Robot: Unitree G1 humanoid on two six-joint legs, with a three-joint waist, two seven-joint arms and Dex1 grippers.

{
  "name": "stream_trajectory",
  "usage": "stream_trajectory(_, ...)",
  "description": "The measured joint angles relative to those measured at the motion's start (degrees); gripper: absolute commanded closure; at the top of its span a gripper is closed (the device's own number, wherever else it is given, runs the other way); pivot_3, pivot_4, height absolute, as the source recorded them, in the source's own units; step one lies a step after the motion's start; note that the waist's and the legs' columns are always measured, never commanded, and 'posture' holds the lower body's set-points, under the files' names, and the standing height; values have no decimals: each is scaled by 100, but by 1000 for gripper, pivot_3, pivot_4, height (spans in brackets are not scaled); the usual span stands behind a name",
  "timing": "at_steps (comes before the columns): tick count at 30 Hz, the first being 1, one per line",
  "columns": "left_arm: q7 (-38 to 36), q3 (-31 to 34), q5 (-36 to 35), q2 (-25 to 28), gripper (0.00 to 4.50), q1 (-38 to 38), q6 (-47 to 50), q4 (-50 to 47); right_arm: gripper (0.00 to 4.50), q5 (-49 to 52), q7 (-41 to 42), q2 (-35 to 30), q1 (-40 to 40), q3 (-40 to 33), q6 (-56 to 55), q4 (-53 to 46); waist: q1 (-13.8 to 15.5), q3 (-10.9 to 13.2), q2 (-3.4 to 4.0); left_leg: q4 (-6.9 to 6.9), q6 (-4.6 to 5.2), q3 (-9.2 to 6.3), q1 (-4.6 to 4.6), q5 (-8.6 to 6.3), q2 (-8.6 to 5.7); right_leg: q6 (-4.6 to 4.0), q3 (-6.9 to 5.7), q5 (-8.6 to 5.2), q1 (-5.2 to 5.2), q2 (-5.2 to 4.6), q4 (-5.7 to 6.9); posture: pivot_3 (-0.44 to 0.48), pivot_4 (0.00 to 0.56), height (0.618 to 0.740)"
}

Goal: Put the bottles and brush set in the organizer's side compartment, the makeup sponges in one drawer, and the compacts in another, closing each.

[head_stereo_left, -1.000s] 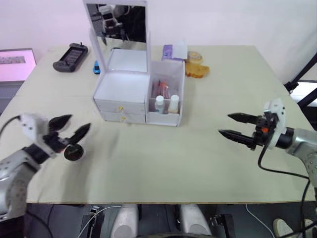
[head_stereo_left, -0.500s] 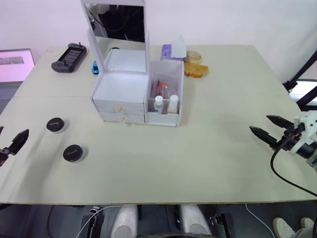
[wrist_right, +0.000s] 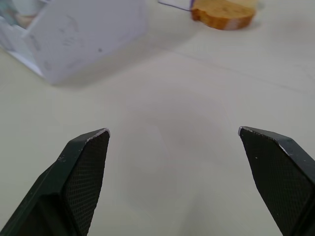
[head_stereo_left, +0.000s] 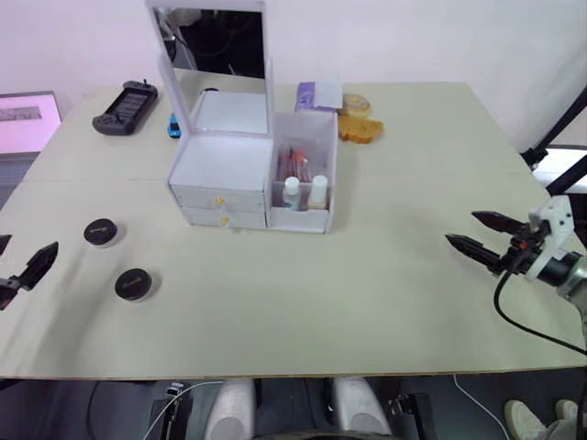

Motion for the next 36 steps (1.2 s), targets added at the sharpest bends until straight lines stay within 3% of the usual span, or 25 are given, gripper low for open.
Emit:
stream_trajectory(4,277,-392,-349,-588,72,358,473,-1765,0,428,283,-9,-711,723,806,-1040,10,1,2,0,0,4,1,0,4,-2,5,3,-1,2,2,0,150,740)
stream_trajectory(8,1201,-839,-231,-1196,72,572,841,-3005,0,654,265,25,-1184,1103,1387,-1462,69,1,-2,5,0,4,-5,0,2,0,5,3,2,2,-6,0,150,740)
stream_trajectory(14,2656,-2350,507,-2181,72,510,1302,-4335,0,796,61,259,-1801,1537,1853,-1894,61,2,-4,11,0,1,-5,0,0,2,4,6,4,6,-4,0,150,740)
stream_trajectory(22,3876,-3781,1542,-3196,72,-105,1521,-4097,0,922,-151,328,-2010,1582,2194,-2200,62,2,-5,16,1,0,-6,0,-3,3,4,6,5,8,-1,0,150,740)
stream_trajectory(31,4102,-4180,2156,-3578,72,-612,1012,-2909,0,1264,-465,315,-1991,1426,2553,-2592,66,2,-5,17,3,0,-6,-1,-3,3,4,6,3,9,-1,0,150,740)
stream_trajectory(34,4099,-4220,2213,-3708,923,-789,756,-2604,0,1312,-538,298,-1965,1340,2606,-2689,68,2,-5,16,3,0,-7,-1,-3,3,4,6,4,9,-3,0,150,740)
stream_trajectory(36,4093,-4255,2276,-3762,1897,-903,627,-2447,0,1338,-564,267,-1956,1316,2651,-2727,68,2,-5,16,3,0,-8,-1,-3,3,4,6,4,9,-3,0,150,740)
